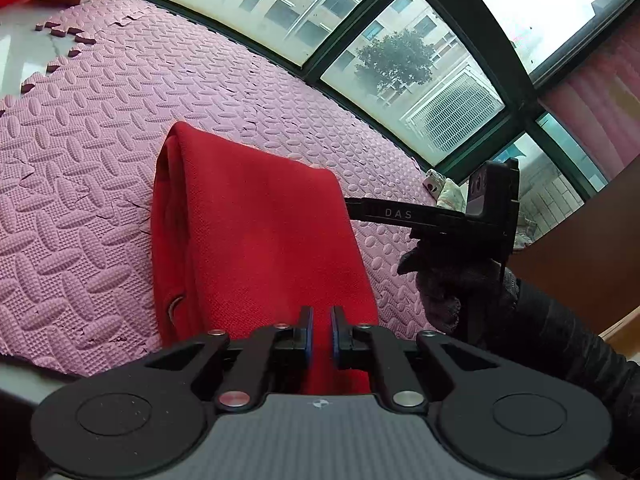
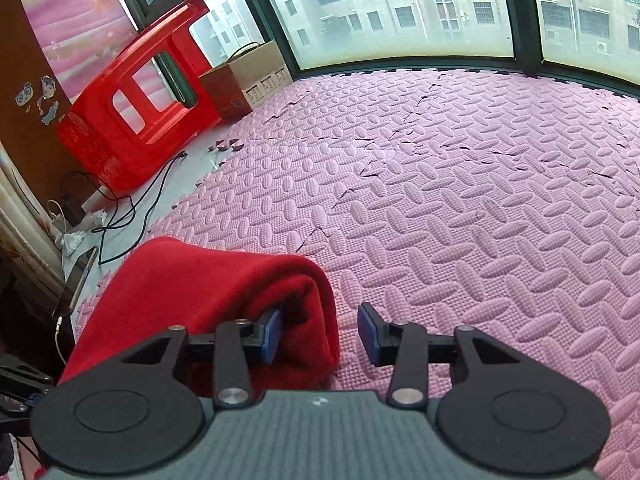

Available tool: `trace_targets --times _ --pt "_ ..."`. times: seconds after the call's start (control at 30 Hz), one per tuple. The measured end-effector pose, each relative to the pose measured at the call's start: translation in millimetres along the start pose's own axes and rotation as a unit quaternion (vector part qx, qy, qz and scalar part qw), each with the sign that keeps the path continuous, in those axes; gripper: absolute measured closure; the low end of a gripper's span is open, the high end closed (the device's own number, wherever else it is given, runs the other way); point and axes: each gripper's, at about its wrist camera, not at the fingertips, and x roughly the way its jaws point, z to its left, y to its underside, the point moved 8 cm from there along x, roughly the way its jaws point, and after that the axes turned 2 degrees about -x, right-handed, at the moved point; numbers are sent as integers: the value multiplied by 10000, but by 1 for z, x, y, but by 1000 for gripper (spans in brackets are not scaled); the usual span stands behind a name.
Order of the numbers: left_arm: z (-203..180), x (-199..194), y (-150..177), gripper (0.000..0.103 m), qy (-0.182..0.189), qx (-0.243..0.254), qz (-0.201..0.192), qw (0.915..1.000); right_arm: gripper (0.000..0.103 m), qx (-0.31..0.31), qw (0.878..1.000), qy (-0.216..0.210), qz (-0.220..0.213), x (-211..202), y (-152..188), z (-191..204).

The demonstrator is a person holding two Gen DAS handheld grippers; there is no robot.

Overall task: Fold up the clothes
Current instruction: 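Move the right gripper back over the folded bundle toward the left gripper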

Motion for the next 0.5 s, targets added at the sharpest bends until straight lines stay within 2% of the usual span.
trace_targets --times 0.13,0.2,0.3,0.37,0.43,0.5 --pt "0 4 4 94 0 95 128 9999 60 450 9988 -22 -205 5 -7 -12" --pt "0 6 6 94 -12 130 174 9998 60 663 9977 11 -134 12 -3 -18" --pt "0 8 7 94 -52 175 185 9997 60 605 9981 71 -107 14 1 -19" --pt "-1 8 8 94 -83 226 178 9996 60 750 9972 -53 -9 9 0 -21" --pt "-4 8 8 93 -118 300 155 9994 60 584 9982 154 -16 -3 -3 -19" --pt "-8 8 8 93 -163 423 128 9989 60 56 9988 482 -77 -15 -5 -9"
